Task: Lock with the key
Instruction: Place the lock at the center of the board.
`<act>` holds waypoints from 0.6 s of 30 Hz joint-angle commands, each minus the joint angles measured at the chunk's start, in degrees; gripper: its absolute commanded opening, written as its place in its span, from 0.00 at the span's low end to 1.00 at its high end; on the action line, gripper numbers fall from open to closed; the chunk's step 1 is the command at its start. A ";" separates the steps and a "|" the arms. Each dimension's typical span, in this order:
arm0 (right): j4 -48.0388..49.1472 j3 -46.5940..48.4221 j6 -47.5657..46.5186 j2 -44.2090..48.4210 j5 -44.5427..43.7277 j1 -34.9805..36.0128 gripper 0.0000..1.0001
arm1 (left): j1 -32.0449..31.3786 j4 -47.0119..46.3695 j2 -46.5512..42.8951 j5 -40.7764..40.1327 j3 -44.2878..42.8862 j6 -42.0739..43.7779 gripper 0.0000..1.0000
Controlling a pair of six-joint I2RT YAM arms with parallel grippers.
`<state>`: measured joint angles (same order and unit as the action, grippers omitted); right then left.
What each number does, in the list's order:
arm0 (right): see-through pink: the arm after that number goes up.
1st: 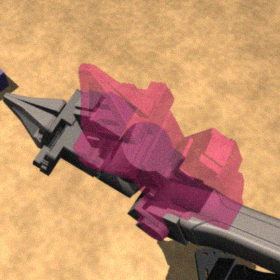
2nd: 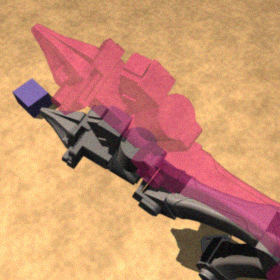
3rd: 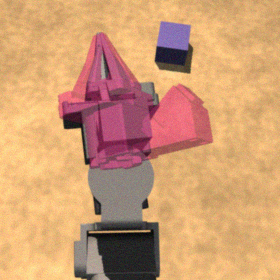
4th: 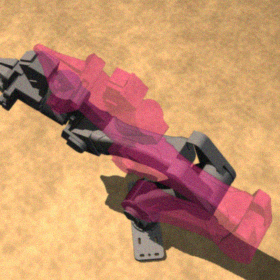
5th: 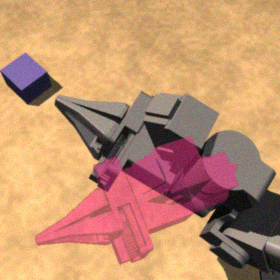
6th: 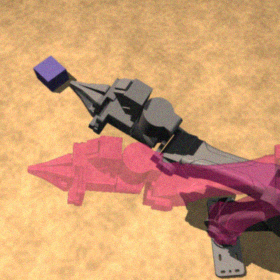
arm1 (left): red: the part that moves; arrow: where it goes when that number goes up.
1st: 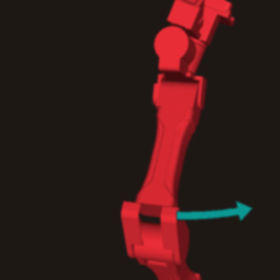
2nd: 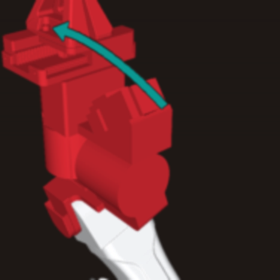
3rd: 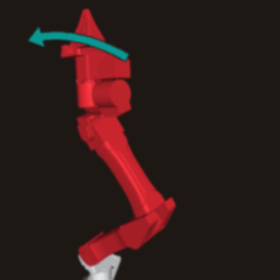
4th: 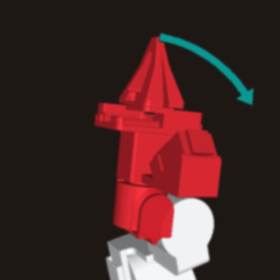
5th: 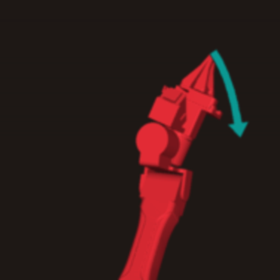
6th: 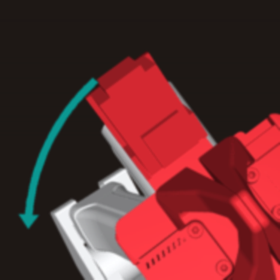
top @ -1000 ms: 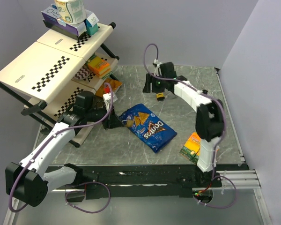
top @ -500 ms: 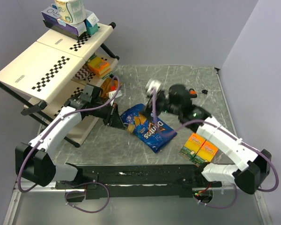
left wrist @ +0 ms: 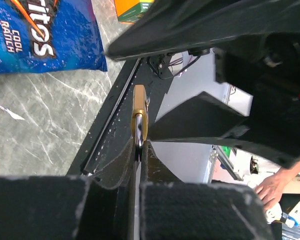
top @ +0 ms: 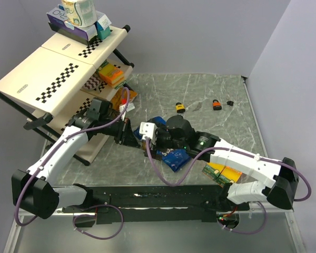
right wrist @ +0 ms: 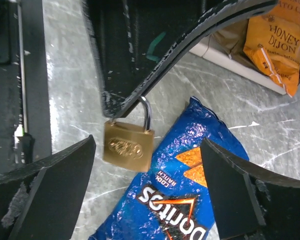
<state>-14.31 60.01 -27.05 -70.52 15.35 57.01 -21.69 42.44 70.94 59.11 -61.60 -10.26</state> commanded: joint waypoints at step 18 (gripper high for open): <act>2.62 5.73 -3.02 -4.27 -7.79 2.66 0.16 | 0.16 -2.98 -5.54 -0.75 2.45 -1.69 0.27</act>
<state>-14.98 62.00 -29.98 -75.07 10.22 59.88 -21.17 38.72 67.55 57.12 -59.05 -11.81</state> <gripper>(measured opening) 0.484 0.190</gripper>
